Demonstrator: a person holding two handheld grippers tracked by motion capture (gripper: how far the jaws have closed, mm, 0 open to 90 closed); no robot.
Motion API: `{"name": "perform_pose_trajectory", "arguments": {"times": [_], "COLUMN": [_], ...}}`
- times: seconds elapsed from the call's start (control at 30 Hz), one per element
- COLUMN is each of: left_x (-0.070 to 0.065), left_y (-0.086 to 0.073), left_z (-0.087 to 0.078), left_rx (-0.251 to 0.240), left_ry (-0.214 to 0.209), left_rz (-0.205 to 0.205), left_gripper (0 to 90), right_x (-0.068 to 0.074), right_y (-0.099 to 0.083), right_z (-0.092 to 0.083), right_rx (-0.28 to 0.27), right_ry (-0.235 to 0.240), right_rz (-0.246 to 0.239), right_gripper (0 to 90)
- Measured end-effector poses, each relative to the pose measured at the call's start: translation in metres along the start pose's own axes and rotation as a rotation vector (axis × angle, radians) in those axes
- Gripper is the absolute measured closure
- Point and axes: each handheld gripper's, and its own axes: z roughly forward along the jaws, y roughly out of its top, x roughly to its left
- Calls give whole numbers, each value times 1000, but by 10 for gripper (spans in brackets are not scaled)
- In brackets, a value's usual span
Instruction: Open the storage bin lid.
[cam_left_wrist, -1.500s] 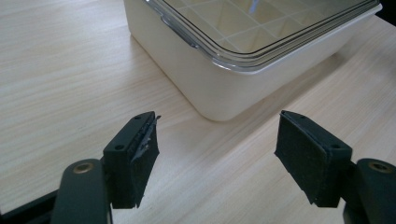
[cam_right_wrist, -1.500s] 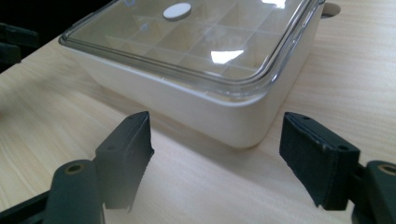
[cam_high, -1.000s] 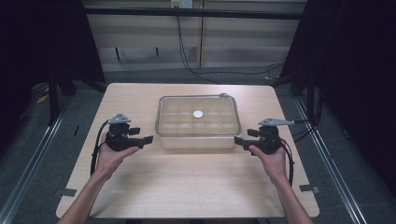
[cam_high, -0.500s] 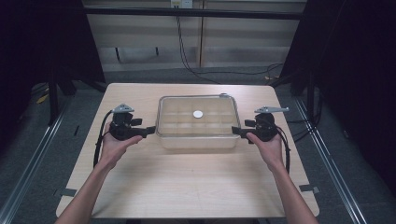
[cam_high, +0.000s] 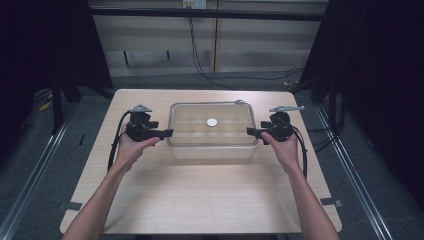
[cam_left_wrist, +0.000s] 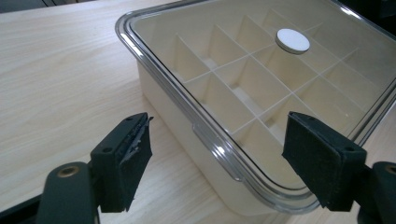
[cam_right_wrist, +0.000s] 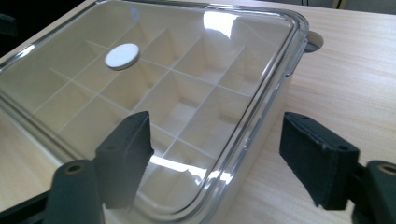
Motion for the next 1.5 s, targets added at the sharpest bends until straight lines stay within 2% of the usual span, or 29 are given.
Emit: {"name": "perform_pose_trajectory", "arguments": {"times": [0.13, 0.2, 0.33, 0.5, 0.63, 0.67, 0.7, 0.8, 1.03, 1.23, 1.33, 1.37, 1.5], "left_x": [-1, -5, -16, -12, -12, -11, -10, -10, -3, -4, 1, 2, 0], "left_y": [0, 2, 5, 6, 6, 6, 7, 7, 6, 10, 9, 9, 10], "left_z": [8, 10, 13, 20, 24, 26, 28, 33, 35, 39, 41, 41, 41], "left_rx": [25, 33, 35, 51, 46, 38, 44, 58, 58, 75, 85, 85, 84], "left_ry": [5, -4, -4, 0, 22, 5, -7, 6, -29, -30, -73, -77, -74], "left_rz": [5, 4, 41, 20, 28, 2, 2, 5, -35, -38, -47, -46, -39], "left_gripper": [215, 201, 198, 196, 209, 205, 205, 192, 172, 144, 158, 158, 160], "right_x": [-5, -7, -8, -8, -8, -8, -9, -9, -8, -6, -6, -7, -7], "right_y": [-2, -2, -1, -1, 1, 1, 2, 3, 3, 6, 5, 4, 4], "right_z": [9, 13, 16, 21, 24, 24, 24, 26, 35, 42, 46, 48, 48], "right_rx": [7, 12, 16, 23, 30, 32, 28, 26, 38, 43, 33, 26, 24], "right_ry": [-4, -5, -1, 1, 6, 5, 10, 4, 4, 8, 21, 25, 20], "right_rz": [28, 26, 32, 36, 25, 25, 28, 31, 33, 45, 67, 84, 76], "right_gripper": [204, 195, 195, 185, 182, 183, 182, 178, 179, 145, 132, 124, 125]}}
